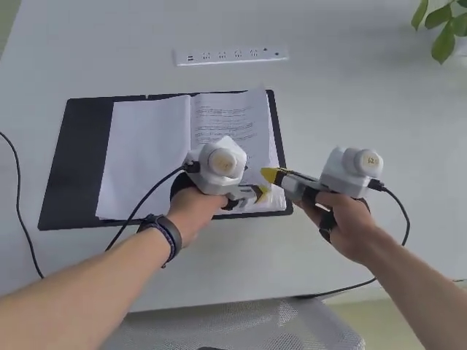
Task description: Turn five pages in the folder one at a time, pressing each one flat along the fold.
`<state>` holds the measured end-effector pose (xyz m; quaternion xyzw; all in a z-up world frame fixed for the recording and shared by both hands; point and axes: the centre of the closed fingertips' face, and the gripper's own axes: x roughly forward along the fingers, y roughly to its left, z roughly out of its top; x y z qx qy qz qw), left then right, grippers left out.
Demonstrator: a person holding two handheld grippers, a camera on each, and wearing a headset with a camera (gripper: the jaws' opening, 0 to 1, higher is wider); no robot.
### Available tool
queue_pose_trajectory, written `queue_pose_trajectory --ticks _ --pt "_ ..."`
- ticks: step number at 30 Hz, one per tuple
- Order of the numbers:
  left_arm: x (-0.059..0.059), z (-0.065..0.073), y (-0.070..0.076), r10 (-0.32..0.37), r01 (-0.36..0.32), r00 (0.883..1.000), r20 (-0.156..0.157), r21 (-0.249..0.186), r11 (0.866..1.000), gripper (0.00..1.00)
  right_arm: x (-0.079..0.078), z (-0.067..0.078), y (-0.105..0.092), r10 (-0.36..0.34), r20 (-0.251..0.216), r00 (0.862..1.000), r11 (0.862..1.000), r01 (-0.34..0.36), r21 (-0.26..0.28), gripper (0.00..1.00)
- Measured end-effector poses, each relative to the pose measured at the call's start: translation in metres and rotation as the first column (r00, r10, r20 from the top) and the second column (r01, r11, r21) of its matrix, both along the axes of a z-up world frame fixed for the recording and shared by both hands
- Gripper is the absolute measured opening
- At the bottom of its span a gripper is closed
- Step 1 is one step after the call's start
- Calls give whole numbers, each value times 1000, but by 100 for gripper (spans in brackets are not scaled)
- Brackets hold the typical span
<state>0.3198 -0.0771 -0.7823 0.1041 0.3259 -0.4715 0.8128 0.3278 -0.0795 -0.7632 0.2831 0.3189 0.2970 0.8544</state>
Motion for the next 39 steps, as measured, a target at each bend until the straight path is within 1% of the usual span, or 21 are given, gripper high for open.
queue_pose_trajectory --ticks 2,6,8,10,14,17,20,23,27,29,30,31,32,33,35,37,39 --pt "-1 2 1 0 0 1000 -1 -5 1000 41 -2 2 3 13 8 1000 1000 -13 -1 4" --pt "-3 7 5 3 -3 1000 -1 -16 1000 43 -7 7 13 56 30 998 998 -55 -32 0" --pt "-3 9 6 6 -6 1000 0 -24 1000 43 -8 10 19 82 46 996 995 -79 -52 0" --pt "-4 11 9 9 -9 1000 1 -28 1000 44 -8 11 23 95 53 994 994 -92 -61 0" --pt "-6 13 19 21 -20 1000 3 -32 999 45 -8 16 34 135 80 988 987 -127 -96 0" --pt "-7 16 27 36 -36 999 3 -38 999 46 -8 19 43 172 99 980 978 -158 -134 0" --pt "-6 18 37 54 -53 999 6 -42 998 47 -8 23 51 180 104 978 977 -166 -133 0" --pt "-4 24 51 89 -88 996 7 -62 994 49 -6 26 61 191 115 975 975 -175 -136 0" --pt "-4 27 70 113 -111 994 15 -61 992 51 -5 33 73 202 124 971 974 -187 -127 0" --pt "-3 29 82 133 -132 991 19 -62 989 53 -3 36 79 203 128 971 975 -188 -120 0" --pt "-2 31 90 151 -149 988 19 -69 986 53 -2 38 83 204 131 970 975 -189 -116 0" --pt "-2 32 92 158 -157 987 19 -73 985 54 -2 40 86 204 133 970 975 -190 -114 0" --pt "-2 34 101 174 -172 985 18 -80 982 55 -1 41 89 206 135 969 975 -192 -111 0" --pt "-2 35 106 179 -177 984 20 -80 981 56 0 42 91 207 137 969 975 -193 -111 0" --pt "-2 36 120 201 -199 979 24 -81 977 57 1 44 97 209 138 968 975 -195 -107 0" --pt "-3 39 133 220 -218 975 28 -80 973 58 2 47 103 212 145 966 975 -199 -99 0" --pt "-5 43 146 244 -240 969 28 -89 967 59 3 50 110 214 147 966 975 -201 -96 0"
